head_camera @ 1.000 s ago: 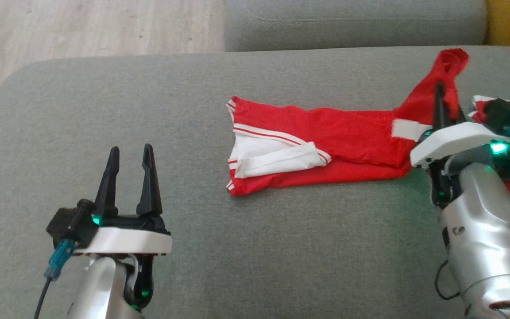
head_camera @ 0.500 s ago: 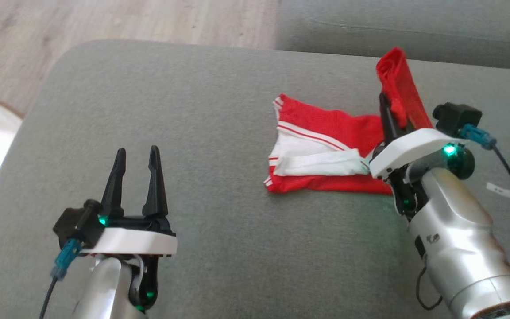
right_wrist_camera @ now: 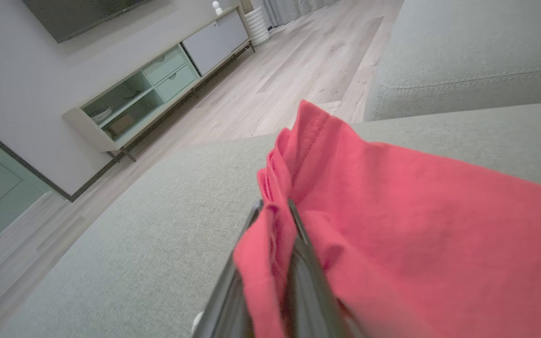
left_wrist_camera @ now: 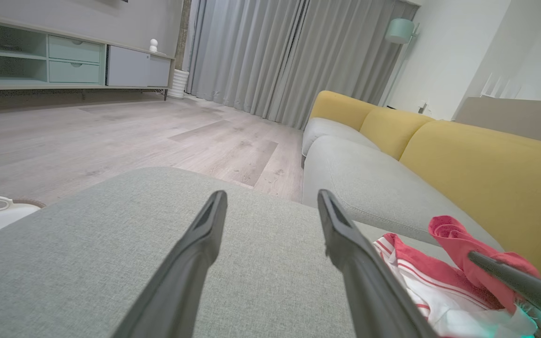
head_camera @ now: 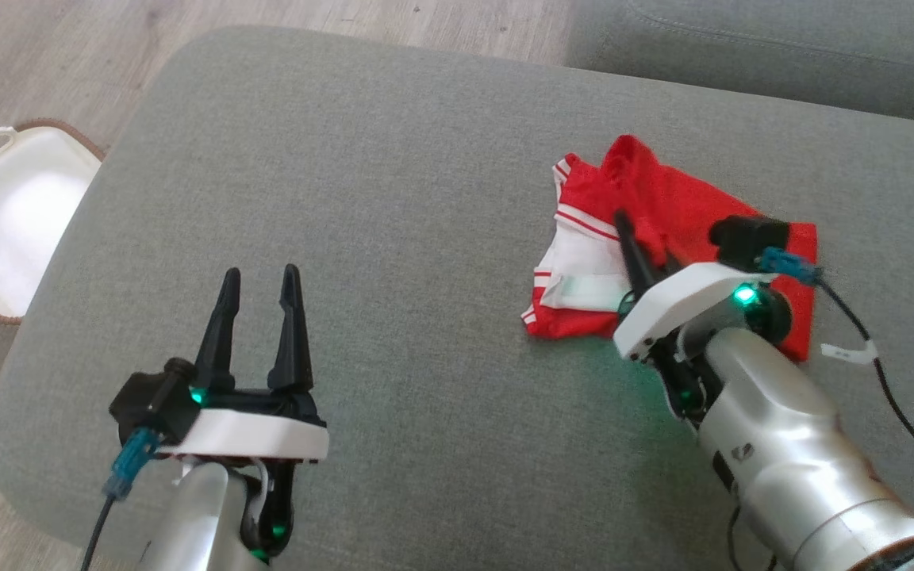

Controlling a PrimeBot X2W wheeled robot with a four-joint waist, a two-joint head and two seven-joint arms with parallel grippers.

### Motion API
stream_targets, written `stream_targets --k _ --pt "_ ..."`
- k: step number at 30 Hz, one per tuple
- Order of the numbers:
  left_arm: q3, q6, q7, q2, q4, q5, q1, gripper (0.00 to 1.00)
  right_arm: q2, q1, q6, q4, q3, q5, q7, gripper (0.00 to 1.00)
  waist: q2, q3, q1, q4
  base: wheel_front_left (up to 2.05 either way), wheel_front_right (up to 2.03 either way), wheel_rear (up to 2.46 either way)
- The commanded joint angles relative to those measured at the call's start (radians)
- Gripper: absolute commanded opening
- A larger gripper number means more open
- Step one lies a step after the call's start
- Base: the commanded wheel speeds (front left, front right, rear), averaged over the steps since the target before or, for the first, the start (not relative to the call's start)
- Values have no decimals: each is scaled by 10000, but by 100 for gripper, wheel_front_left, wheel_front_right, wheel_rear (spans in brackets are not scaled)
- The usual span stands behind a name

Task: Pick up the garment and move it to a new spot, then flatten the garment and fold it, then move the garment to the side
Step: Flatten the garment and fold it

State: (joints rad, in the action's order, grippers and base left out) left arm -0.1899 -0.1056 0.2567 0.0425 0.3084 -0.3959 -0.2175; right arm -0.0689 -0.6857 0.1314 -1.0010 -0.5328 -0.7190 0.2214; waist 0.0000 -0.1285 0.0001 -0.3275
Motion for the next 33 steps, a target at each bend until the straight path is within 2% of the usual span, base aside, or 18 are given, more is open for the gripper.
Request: stream_targets --k 1,5,6,7,14,18,22,27,33 --pt "258 36 51 78 -280 -40 -318 100 186 -279 -7 253 -312 -107 166 0 0 -24 -1 -38 0 0 0" --pt "142 78 51 78 -227 -108 -379 100 186 -288 -7 186 -1059 -437 193 0 0 -55 -1 -71 0 0 0" --pt "111 85 51 78 -203 -123 -388 100 186 -331 -7 102 -1146 -468 230 30 0 -55 -1 -62 0 0 0" --pt "81 95 51 78 -179 -132 -396 100 187 -331 -7 46 -1271 -566 235 100 0 -45 -1 -56 0 0 0" --pt "187 159 51 78 -177 -154 -417 100 187 -589 -7 630 -1929 -1343 370 100 0 77 -1 399 0 0 0" --pt "451 162 51 78 -362 -85 -412 100 187 -948 -7 798 -1368 -893 397 100 0 210 -1 912 0 0 0" --pt "668 157 51 78 -614 -37 -421 100 72 -885 -7 1217 64 1085 401 100 0 270 -1 1465 0 0 0" --pt "816 154 51 78 -814 21 -437 100 -363 70 -7 2447 1970 3411 402 100 0 315 -1 2097 0 0 0" --pt "947 127 51 78 -878 112 -422 100 -418 1403 -7 3940 3702 5396 403 100 0 362 -1 2711 0 0 0"
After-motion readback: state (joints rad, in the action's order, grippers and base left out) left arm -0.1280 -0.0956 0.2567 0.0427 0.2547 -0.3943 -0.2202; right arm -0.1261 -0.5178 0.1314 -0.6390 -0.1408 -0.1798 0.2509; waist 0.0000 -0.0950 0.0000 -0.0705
